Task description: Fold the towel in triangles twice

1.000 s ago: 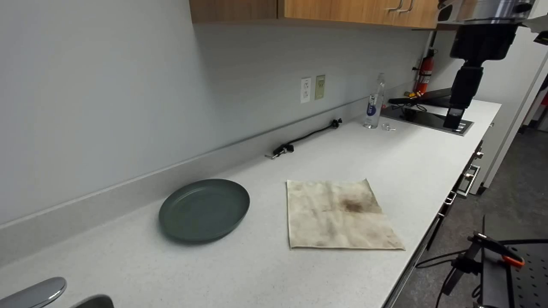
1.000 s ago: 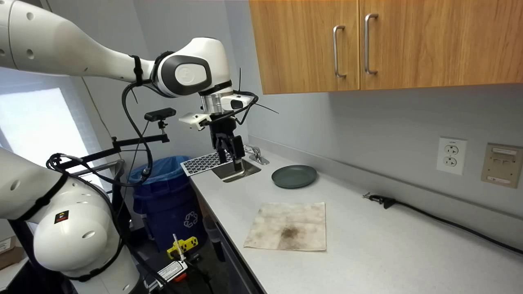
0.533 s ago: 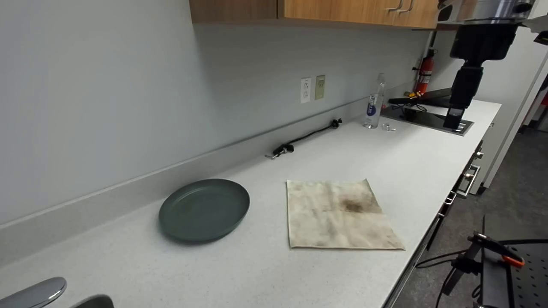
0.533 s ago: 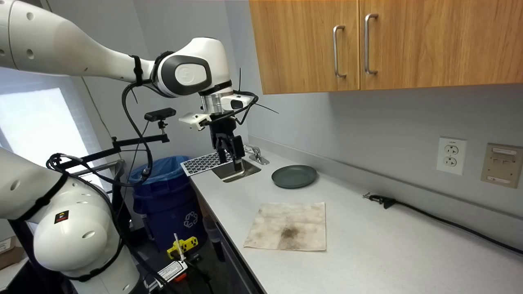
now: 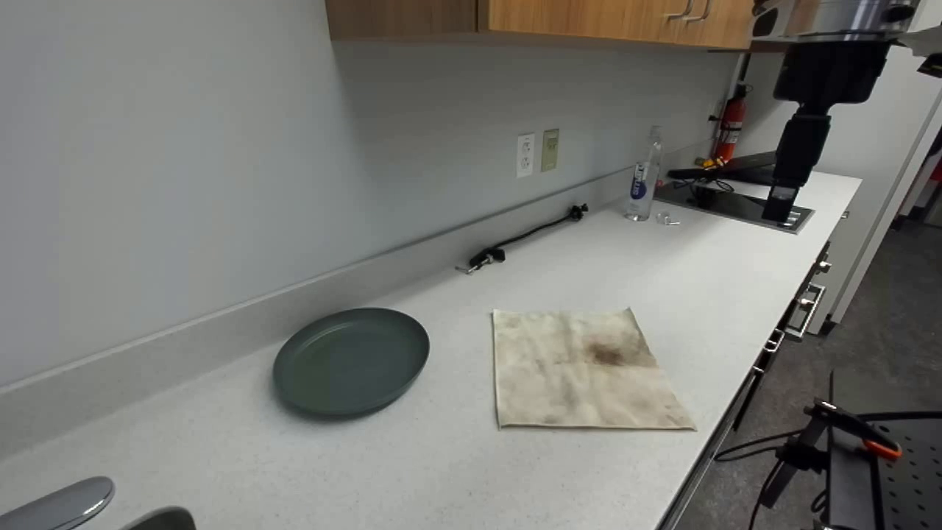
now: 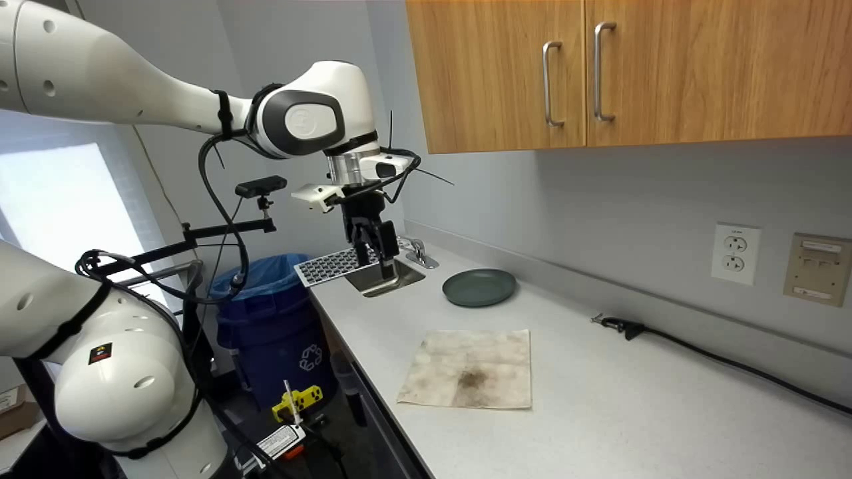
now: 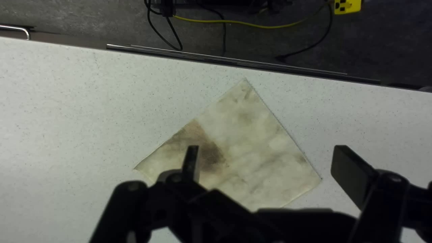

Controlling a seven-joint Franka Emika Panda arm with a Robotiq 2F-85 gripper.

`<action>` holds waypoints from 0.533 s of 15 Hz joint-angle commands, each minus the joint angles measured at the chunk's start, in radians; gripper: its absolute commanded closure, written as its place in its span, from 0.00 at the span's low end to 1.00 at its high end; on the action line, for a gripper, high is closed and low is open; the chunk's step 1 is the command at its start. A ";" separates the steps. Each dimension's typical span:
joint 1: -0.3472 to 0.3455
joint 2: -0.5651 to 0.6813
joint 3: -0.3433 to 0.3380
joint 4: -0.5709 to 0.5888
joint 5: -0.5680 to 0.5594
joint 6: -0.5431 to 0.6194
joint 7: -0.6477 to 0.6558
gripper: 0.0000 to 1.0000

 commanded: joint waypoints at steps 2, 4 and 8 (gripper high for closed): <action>0.002 0.000 -0.002 0.002 -0.001 -0.002 0.001 0.00; 0.004 0.001 -0.003 0.003 0.001 -0.005 -0.004 0.00; -0.097 0.103 -0.199 0.055 -0.123 0.059 -0.256 0.00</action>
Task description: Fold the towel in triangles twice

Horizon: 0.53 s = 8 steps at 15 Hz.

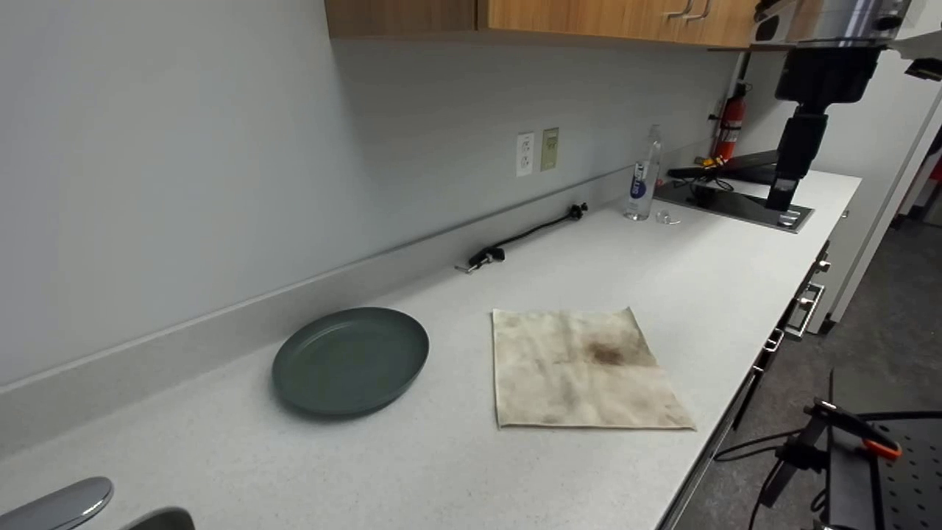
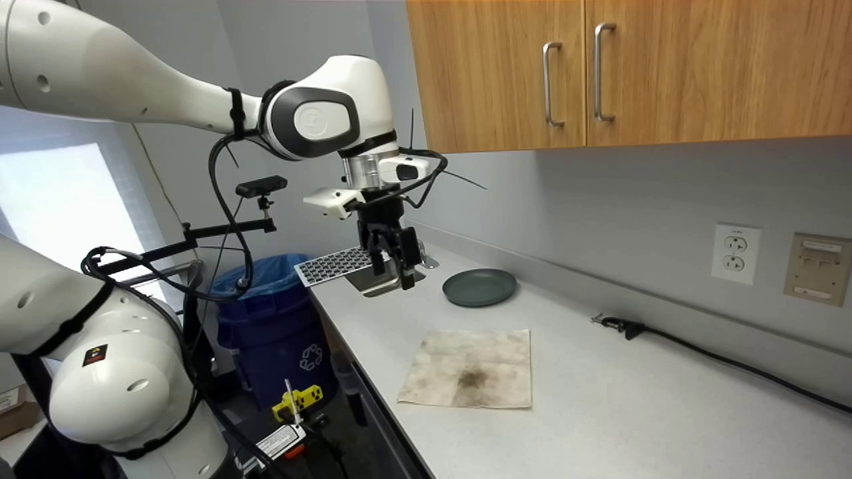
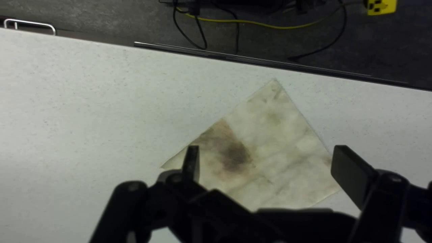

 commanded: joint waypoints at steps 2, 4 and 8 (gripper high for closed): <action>-0.072 0.135 -0.168 0.079 -0.053 0.068 -0.211 0.00; -0.082 0.088 -0.153 0.036 -0.040 0.064 -0.185 0.00; -0.096 0.155 -0.174 0.071 -0.041 0.076 -0.216 0.00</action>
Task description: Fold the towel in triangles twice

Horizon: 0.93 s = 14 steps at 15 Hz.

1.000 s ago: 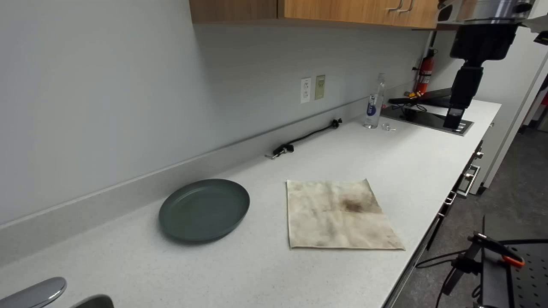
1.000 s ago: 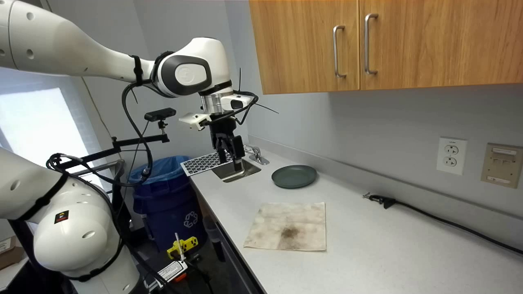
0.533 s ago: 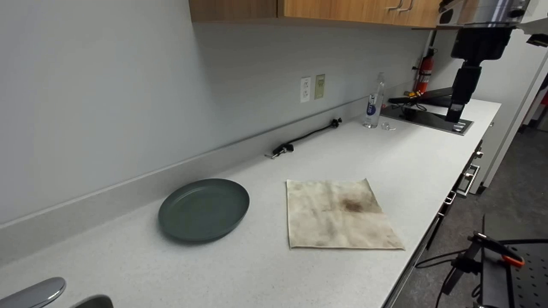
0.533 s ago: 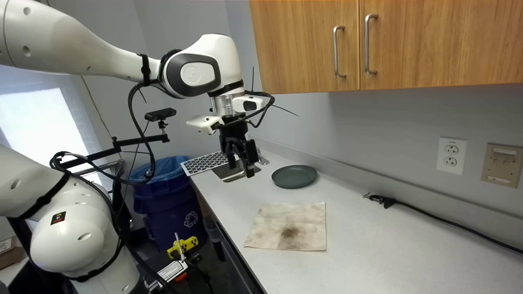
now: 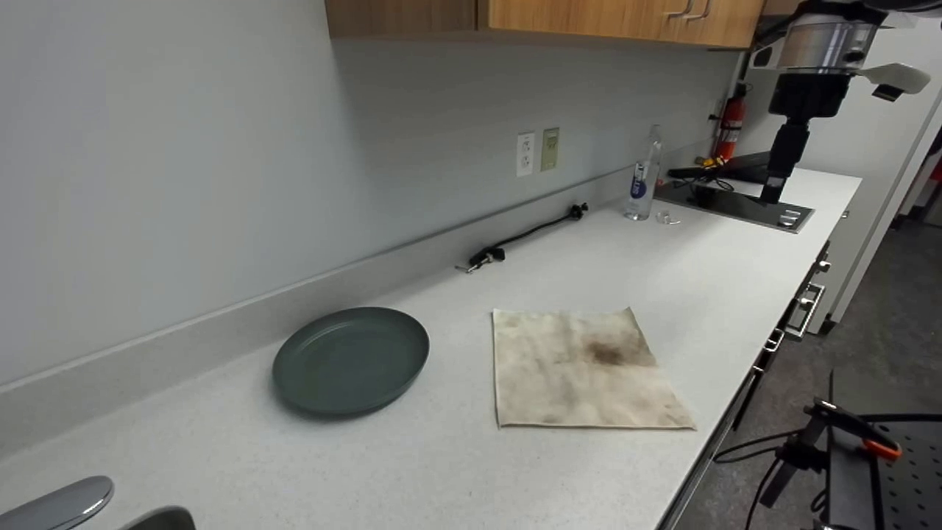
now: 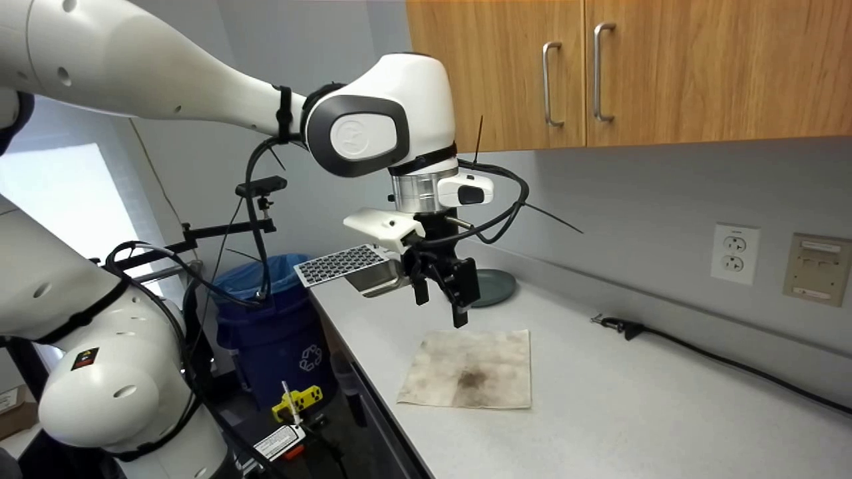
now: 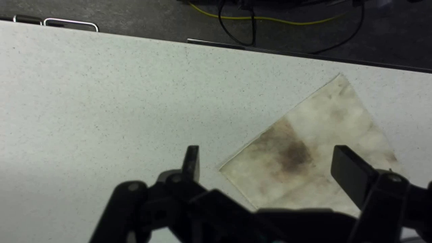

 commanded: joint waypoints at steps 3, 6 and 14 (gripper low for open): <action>-0.007 0.014 0.019 -0.002 0.001 0.002 -0.006 0.00; 0.006 0.051 0.041 -0.032 -0.005 0.033 0.004 0.00; 0.022 0.312 0.101 -0.038 0.030 0.301 0.088 0.00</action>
